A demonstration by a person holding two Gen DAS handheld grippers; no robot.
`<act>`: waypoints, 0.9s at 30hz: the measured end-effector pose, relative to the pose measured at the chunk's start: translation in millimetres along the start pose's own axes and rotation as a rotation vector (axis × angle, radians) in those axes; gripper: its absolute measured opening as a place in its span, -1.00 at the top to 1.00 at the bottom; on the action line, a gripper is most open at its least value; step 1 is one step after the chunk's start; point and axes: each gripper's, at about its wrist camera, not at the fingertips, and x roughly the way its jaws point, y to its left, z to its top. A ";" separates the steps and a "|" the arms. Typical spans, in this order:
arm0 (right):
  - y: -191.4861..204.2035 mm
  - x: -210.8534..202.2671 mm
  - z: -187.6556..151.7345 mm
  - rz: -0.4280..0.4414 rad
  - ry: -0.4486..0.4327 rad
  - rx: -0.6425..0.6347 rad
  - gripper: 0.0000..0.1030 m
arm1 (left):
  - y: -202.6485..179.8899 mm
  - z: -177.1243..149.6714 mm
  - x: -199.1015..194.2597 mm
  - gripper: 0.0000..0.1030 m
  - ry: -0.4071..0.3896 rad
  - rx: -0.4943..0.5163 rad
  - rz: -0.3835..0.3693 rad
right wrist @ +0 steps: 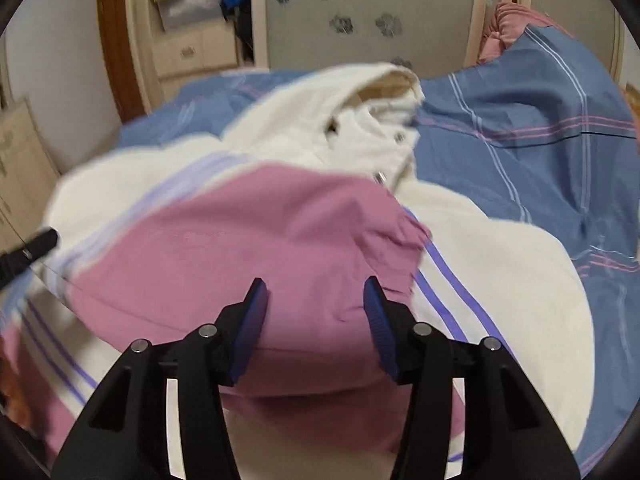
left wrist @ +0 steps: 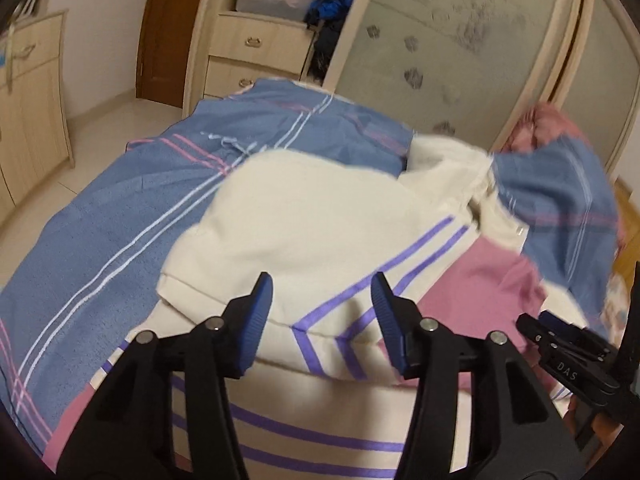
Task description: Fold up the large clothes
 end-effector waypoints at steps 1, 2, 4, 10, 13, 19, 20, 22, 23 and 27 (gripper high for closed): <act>-1.2 10.5 -6.0 -0.017 0.036 -0.008 -0.06 | -1.7 -2.4 6.8 0.05 0.032 0.016 0.020; -2.9 19.9 -10.9 -0.013 0.063 -0.005 -0.10 | -3.3 -5.5 15.9 0.05 0.069 0.035 0.043; -2.9 24.7 -15.6 -0.029 0.063 -0.008 -0.23 | -6.6 -10.2 27.7 0.05 0.103 0.077 0.081; -6.3 -2.4 -24.5 -0.043 0.026 0.001 -0.34 | -17.9 -12.9 22.9 0.09 0.077 0.160 0.136; -9.6 -17.6 -36.1 -0.050 -0.014 0.004 -0.34 | -21.1 -11.6 10.3 0.09 0.058 0.177 0.095; -21.8 8.8 -50.6 -0.004 0.062 0.084 -0.44 | -26.3 -21.5 28.2 0.06 0.105 0.224 0.125; -20.6 9.7 -51.2 -0.007 0.061 0.083 -0.45 | -25.9 -22.2 31.0 0.06 0.109 0.226 0.127; -18.9 11.2 -51.4 -0.018 0.053 0.071 -0.47 | -24.3 -22.9 34.2 0.05 0.116 0.221 0.122; -18.3 10.8 -52.1 -0.020 0.046 0.068 -0.47 | -22.7 -22.7 36.0 0.05 0.121 0.214 0.117; -21.3 12.1 -56.0 0.003 0.030 0.087 -0.49 | -21.4 -23.6 39.0 0.05 0.127 0.207 0.113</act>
